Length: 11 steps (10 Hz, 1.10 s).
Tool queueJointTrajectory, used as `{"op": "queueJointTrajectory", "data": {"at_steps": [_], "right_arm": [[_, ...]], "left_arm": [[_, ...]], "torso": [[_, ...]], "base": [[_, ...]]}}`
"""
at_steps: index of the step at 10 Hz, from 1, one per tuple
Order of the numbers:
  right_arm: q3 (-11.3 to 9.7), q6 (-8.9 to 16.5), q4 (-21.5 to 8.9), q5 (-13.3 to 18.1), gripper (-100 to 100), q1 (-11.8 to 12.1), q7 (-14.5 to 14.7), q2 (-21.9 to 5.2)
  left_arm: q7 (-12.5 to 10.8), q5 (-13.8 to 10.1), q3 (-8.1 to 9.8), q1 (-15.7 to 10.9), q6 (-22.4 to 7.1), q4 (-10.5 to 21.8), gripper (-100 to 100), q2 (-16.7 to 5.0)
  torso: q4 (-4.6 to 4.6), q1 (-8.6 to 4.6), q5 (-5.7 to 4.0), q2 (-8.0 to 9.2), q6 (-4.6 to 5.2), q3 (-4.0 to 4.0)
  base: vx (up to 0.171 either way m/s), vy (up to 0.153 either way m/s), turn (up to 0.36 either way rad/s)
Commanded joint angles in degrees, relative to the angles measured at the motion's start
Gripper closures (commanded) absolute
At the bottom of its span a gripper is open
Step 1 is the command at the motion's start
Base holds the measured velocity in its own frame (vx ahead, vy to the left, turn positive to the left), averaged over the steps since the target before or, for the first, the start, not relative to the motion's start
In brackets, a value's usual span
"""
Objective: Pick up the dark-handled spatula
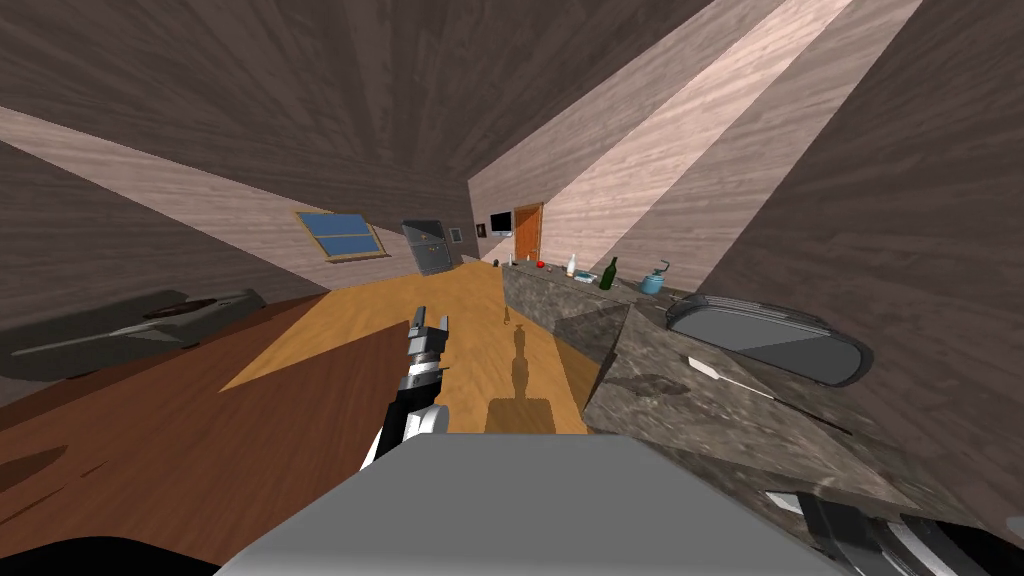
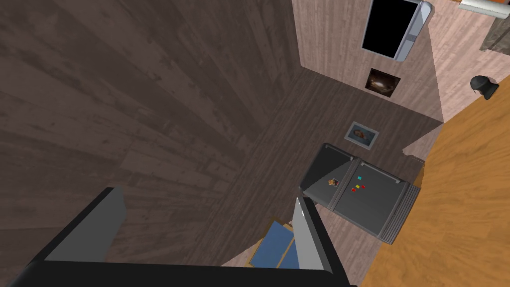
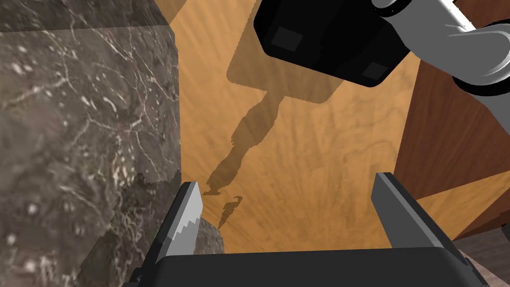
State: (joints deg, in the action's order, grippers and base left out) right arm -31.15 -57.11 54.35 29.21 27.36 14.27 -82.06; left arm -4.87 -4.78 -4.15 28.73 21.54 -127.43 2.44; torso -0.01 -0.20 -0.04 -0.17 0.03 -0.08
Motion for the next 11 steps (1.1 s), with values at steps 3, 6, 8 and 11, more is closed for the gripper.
{"op": "queueJointTrajectory", "data": {"at_steps": [3, 6, 8, 11], "right_arm": [[-3.57, 0.25, -6.01, 1.27, -100, 0.09, 2.08, -4.07], [-7.31, 1.14, -11.88, 2.48, -100, -0.57, 4.21, -6.42], [-8.32, 1.52, -13.42, 2.76, -100, -0.87, 4.82, -6.70], [-10.68, 2.59, -16.54, 3.29, -100, -1.73, 6.22, -6.20]], "left_arm": [[0.00, 0.00, 0.01, 0.01, 0.00, 0.00, 0, -0.01], [0.00, 0.00, 0.01, 0.02, 0.00, 0.00, 0, -0.01], [0.00, 0.00, 0.02, 0.02, 0.00, 0.00, 0, -0.01], [0.00, 0.00, 0.02, 0.02, 0.00, 0.00, 0, -0.02]], "torso": [[-0.05, -0.18, -0.06, -0.22, 0.03, -0.13], [-0.13, -0.40, -0.09, -0.57, -0.05, -0.33], [-0.12, -0.48, -0.16, -0.46, 0.02, -0.29], [-0.13, -0.55, -0.15, -0.54, -0.01, -0.32]], "base": [[0.119, -0.068, 0.160], [0.190, -0.143, 0.226], [0.122, -0.146, 0.087], [0.174, -0.180, 0.166]]}}
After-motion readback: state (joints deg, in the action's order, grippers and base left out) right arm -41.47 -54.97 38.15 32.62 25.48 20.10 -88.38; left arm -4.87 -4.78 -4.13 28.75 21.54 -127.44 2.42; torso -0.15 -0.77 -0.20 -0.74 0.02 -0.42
